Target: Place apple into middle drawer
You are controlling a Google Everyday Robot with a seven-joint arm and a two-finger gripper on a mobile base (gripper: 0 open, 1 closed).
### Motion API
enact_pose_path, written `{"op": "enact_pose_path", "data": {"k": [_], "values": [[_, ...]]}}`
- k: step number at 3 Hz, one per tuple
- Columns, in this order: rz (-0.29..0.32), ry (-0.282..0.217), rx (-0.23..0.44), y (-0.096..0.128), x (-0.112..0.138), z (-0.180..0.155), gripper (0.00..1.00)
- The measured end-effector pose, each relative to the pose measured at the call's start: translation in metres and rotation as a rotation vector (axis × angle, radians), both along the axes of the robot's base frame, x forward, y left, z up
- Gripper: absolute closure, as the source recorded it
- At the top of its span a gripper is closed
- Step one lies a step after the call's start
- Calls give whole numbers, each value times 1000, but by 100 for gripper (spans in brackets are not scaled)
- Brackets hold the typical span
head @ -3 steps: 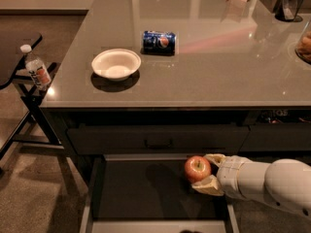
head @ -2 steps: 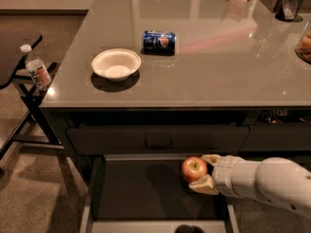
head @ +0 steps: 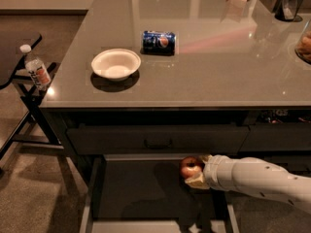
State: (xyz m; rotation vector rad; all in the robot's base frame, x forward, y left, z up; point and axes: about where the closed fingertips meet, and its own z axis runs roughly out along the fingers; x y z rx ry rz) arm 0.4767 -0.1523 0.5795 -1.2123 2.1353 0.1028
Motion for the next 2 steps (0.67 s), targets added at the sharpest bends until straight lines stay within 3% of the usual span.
{"op": "enact_pose_path", "data": {"k": [1, 2], "values": [[-11, -26, 1, -1, 17, -30, 100], [65, -53, 25, 10, 26, -64, 100]]}}
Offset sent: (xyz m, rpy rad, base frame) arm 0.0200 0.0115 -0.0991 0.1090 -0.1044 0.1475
